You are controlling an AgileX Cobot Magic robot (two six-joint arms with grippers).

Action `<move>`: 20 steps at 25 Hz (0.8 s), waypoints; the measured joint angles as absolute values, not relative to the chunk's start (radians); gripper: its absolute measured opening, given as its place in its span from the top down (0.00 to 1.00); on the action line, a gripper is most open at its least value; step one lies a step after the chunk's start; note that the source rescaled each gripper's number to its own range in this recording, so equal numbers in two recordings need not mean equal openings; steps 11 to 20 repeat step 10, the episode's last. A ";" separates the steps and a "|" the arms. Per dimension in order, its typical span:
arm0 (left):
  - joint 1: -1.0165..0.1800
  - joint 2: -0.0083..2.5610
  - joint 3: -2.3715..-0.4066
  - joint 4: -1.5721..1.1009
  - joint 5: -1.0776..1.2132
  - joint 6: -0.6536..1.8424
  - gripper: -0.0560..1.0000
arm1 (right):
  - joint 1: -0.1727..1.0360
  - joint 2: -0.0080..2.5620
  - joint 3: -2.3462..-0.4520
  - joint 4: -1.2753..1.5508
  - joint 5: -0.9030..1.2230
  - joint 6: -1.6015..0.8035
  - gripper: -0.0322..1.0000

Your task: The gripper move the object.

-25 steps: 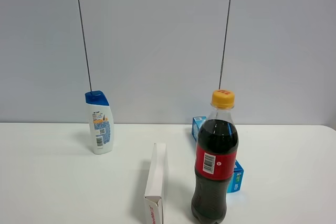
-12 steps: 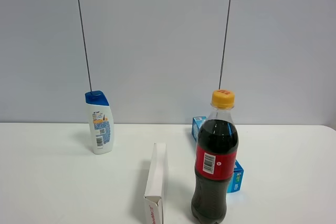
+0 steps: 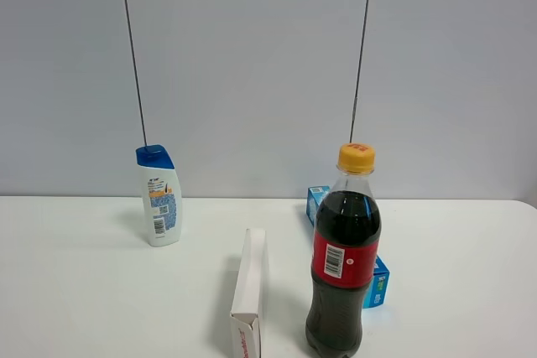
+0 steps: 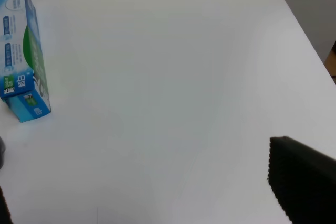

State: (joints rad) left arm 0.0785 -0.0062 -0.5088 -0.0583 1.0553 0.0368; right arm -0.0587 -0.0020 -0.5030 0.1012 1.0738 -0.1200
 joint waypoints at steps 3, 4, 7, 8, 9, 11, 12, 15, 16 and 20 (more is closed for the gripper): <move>0.079 -0.006 -0.509 -0.058 1.055 0.037 0.00 | -0.059 -0.002 -0.503 0.101 1.074 -0.120 0.00; 0.079 -0.006 -0.509 -0.058 1.055 0.037 0.00 | -0.059 -0.002 -0.503 0.101 1.074 -0.120 0.00; 0.079 -0.006 -0.509 -0.058 1.055 0.037 0.00 | -0.059 -0.002 -0.503 0.101 1.074 -0.120 0.00; 0.079 -0.006 -0.509 -0.058 1.055 0.037 0.00 | -0.059 -0.002 -0.503 0.101 1.074 -0.120 0.00; 0.079 -0.006 -0.509 -0.058 1.055 0.037 0.00 | -0.059 -0.002 -0.503 0.101 1.074 -0.120 0.00; 0.079 -0.006 -0.509 -0.058 1.055 0.037 0.00 | -0.059 -0.002 -0.503 0.101 1.074 -0.120 0.00; 0.079 -0.006 -0.509 -0.058 1.055 0.037 0.00 | -0.059 -0.002 -0.503 0.101 1.074 -0.120 0.00; 0.079 -0.006 -0.509 -0.058 1.055 0.037 0.00 | -0.059 -0.002 -0.503 0.101 1.074 -0.120 0.00; 0.079 -0.006 -0.509 -0.058 1.055 0.037 0.00 | -0.059 -0.002 -0.503 0.101 1.074 -0.120 0.00; 0.079 -0.006 -0.509 -0.058 1.055 0.037 0.00 | -0.059 -0.002 -0.503 0.101 1.074 -0.120 0.00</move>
